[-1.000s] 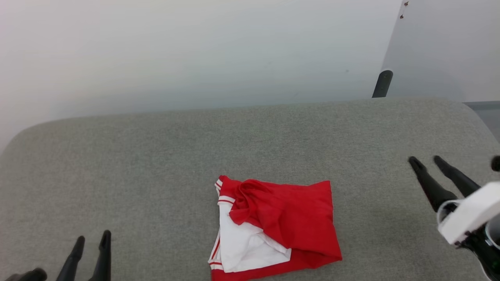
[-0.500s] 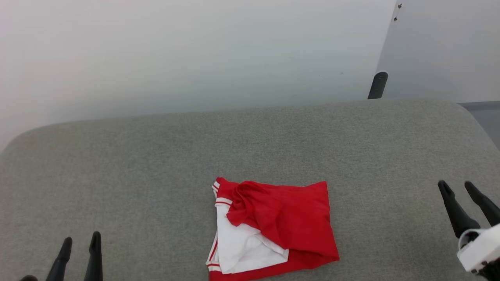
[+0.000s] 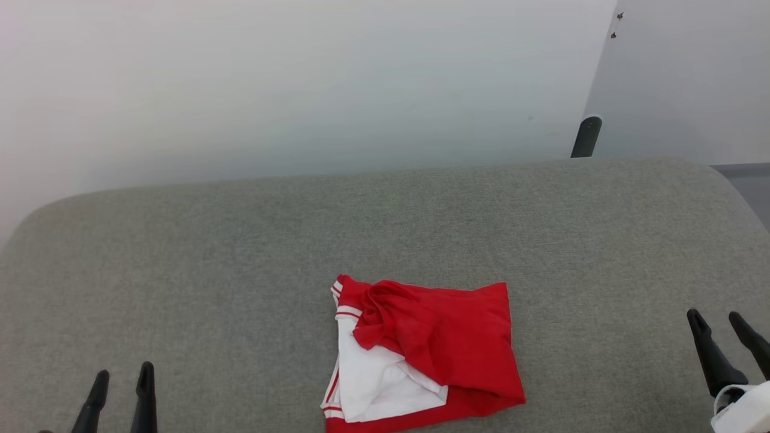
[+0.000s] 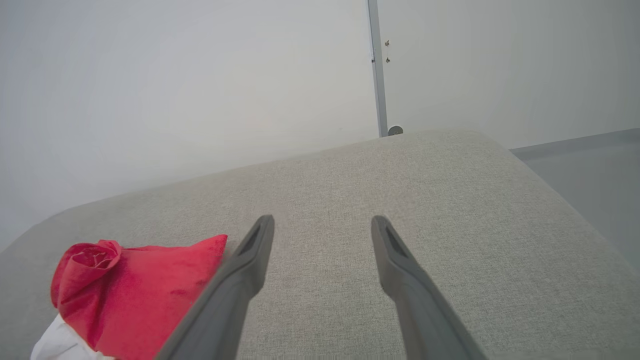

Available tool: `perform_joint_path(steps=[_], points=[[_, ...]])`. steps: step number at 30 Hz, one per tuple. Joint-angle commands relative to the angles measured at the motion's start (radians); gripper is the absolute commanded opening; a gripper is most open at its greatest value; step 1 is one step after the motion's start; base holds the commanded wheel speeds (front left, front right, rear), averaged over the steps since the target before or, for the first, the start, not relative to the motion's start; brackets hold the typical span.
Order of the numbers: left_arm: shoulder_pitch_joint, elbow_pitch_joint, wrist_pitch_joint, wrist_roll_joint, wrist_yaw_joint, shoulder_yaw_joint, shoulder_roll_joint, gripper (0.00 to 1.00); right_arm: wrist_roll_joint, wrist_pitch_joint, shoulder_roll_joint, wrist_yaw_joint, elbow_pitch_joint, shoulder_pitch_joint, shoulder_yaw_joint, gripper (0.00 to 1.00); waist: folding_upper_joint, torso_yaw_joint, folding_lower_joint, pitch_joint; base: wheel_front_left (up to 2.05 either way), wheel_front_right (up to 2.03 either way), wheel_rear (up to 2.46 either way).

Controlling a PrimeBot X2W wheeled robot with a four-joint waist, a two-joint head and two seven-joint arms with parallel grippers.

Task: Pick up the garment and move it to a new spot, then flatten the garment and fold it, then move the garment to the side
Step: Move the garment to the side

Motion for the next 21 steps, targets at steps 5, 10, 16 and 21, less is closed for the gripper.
perform_joint_path(steps=[5,10,16,21], points=[[-0.007,0.004,0.001,0.016,-0.008,-0.003,-0.002,1.0,-0.005,0.012,0.006,0.0,-0.003,0.01,0.007,1.0,0.0,0.024,0.0,-0.002,0.0,0.0,0.0],[-0.018,0.013,0.001,0.016,-0.011,-0.014,0.009,1.0,0.004,0.04,0.009,0.0,0.009,-0.008,0.03,1.0,0.0,0.068,0.0,-0.001,0.0,0.0,0.0],[-0.046,0.013,0.013,0.019,-0.012,-0.05,0.025,1.0,0.016,0.104,0.025,0.0,0.033,-0.037,0.06,1.0,0.0,0.149,0.0,0.01,0.0,0.0,0.0],[-0.076,0.009,0.029,0.028,-0.013,-0.085,0.031,1.0,0.032,0.171,0.035,0.0,0.06,-0.068,0.079,1.0,0.0,0.221,0.0,0.029,0.0,0.0,0.0]])
